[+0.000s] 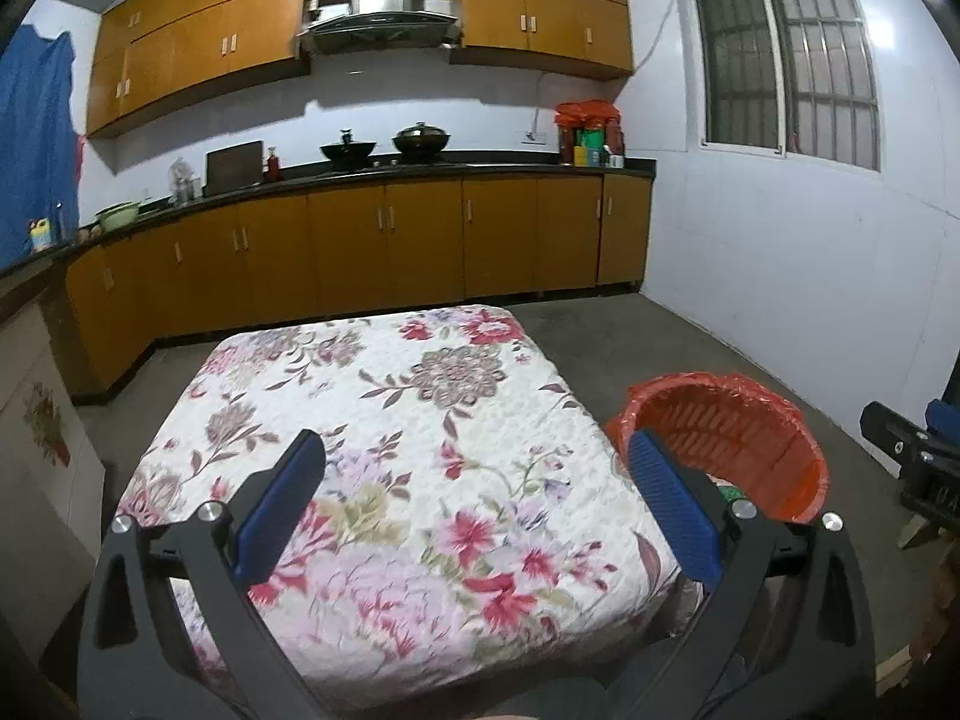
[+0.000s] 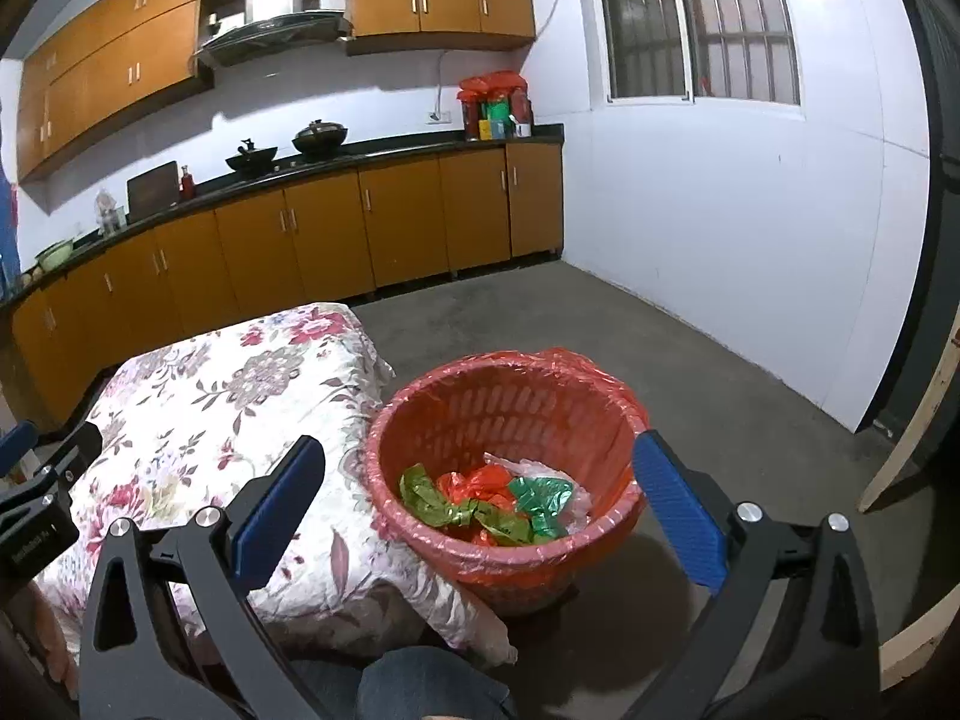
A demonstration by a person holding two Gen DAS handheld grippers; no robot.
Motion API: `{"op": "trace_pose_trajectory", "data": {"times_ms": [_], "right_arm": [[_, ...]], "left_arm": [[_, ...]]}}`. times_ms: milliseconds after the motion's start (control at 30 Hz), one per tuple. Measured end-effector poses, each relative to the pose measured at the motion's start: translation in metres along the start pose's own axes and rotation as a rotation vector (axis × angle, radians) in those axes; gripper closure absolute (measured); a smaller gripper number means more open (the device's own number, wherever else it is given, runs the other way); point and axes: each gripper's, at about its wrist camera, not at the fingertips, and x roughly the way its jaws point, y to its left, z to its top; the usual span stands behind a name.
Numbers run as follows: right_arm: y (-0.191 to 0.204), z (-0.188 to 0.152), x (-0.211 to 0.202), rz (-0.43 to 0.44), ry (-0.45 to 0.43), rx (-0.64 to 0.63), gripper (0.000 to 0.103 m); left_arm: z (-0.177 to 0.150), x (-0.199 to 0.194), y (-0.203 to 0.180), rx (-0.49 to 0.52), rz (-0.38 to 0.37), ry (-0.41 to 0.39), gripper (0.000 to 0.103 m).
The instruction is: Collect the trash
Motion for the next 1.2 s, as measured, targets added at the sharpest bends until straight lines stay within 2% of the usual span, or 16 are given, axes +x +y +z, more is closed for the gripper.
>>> {"op": "trace_pose_trajectory", "data": {"times_ms": [300,700,1200], "right_arm": [[0.012,-0.013,-0.016,0.006,0.004,-0.018,0.002],[0.018,-0.021,-0.027,0.010,-0.001,-0.035,0.002],[0.019,-0.031,-0.036,-0.021,-0.009,-0.038,0.002]], "left_arm": [[-0.014,-0.027,0.014,-0.025,0.039,-0.009,0.004],[-0.030,-0.044,0.024,-0.051,0.063,0.000,0.004],[-0.033,-0.056,0.026,-0.061,0.069,-0.011,0.004]]}}
